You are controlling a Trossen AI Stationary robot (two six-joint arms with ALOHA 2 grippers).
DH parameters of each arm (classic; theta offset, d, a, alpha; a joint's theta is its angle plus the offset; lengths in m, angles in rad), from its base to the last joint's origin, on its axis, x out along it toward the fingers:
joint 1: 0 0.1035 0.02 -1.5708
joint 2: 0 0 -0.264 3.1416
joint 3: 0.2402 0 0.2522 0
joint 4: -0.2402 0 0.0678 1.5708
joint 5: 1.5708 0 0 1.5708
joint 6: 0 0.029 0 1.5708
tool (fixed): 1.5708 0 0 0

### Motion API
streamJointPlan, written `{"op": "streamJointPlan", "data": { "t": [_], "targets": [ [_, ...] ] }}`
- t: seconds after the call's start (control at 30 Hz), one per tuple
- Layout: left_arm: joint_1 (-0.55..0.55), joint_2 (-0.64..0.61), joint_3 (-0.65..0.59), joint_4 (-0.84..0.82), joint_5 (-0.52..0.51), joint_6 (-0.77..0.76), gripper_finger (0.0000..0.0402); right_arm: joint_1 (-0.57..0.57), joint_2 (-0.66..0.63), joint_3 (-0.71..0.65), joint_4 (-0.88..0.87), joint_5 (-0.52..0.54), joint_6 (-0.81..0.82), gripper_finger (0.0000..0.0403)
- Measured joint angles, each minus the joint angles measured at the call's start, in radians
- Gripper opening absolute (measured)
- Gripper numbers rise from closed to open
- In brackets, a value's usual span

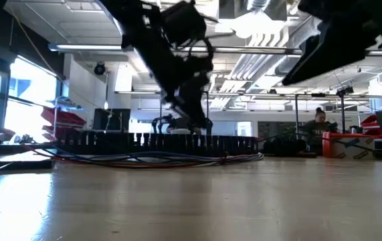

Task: Ziptie cables
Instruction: Put the zip tied cables into the black cable duct

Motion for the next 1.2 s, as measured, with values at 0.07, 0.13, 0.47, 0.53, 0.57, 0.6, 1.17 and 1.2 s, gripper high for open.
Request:
{"op": "streamJointPlan", "data": {
  "t": [0.07,0.13,0.47,0.53,0.57,0.6,1.17,1.2],
  "targets": [
    [0.0,-0.036,0.008,-0.015,0.0,0.021,0.0103,-0.032,0.005,0.0,-0.042,0.001,-0.033,0.0174],
    [-0.008,-0.068,0.009,-0.021,0.0,0.032,0.0121,-0.078,0.007,0.0,-0.103,-0.005,-0.099,0.0174],
    [-0.146,-0.115,0.008,-0.046,0.161,-0.073,0.0135,-0.586,0.056,0.0,-0.133,-0.453,-0.682,0.0174],
    [-0.181,-0.096,0.009,-0.056,0.206,-0.094,0.0135,-0.67,0.102,0.0,-0.12,-0.512,-0.774,0.0174],
    [-0.196,-0.088,0.008,-0.065,0.208,-0.103,0.0135,-0.705,0.132,0.0,-0.109,-0.532,-0.813,0.0174],
    [-0.209,-0.078,0.008,-0.077,0.2,-0.113,0.0135,-0.734,0.165,0.0,-0.096,-0.546,-0.849,0.0174],
    [-0.242,-0.054,0.008,-0.138,0.025,-0.154,0.0135,-0.824,0.362,0.122,-0.051,-0.595,-1.01,0.0174],
    [-0.242,-0.054,0.007,-0.143,0.026,-0.161,0.0135,-0.83,0.379,0.138,-0.078,-0.612,-0.999,0.0174]
  ]
}}
